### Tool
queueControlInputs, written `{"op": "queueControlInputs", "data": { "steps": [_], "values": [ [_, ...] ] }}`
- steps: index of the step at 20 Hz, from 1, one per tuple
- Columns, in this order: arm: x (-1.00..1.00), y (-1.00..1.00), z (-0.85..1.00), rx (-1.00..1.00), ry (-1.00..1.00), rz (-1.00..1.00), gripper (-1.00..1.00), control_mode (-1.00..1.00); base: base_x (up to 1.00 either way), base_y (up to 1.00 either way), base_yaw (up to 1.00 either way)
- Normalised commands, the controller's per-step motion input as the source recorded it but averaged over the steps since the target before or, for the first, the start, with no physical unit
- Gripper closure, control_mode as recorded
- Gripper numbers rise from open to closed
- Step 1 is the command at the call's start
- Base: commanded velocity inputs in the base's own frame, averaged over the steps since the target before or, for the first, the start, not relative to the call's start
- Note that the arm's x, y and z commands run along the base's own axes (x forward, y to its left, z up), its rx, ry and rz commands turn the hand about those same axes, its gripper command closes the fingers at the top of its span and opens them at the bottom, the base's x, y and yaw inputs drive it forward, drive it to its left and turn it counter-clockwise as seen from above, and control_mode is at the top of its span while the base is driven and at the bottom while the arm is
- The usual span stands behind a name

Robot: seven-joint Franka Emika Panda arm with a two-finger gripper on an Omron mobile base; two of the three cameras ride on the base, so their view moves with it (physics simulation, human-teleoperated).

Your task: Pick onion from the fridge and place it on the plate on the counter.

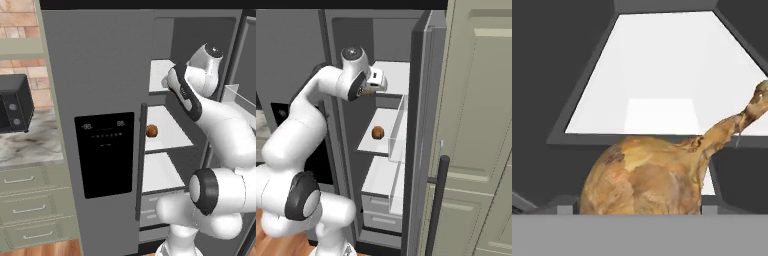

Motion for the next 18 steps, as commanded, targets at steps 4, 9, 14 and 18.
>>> {"op": "queueControlInputs", "data": {
  "steps": [4, 9, 14, 18],
  "values": [
    [-1.0, 0.0, 0.13, 0.0, 0.03, -0.25, 1.0, -1.0, 0.0, 0.0, 0.0],
    [-1.0, 0.01, 0.03, 0.0, 0.07, -0.13, 1.0, -1.0, 0.0, 0.0, 0.0],
    [-0.97, 0.07, 0.18, 0.0, 0.14, -0.02, 1.0, -1.0, 0.0, 0.0, 0.0],
    [-0.85, 0.11, 0.19, 0.0, 0.18, 0.0, 1.0, -1.0, 0.0, 0.0, 0.0]
  ]
}}
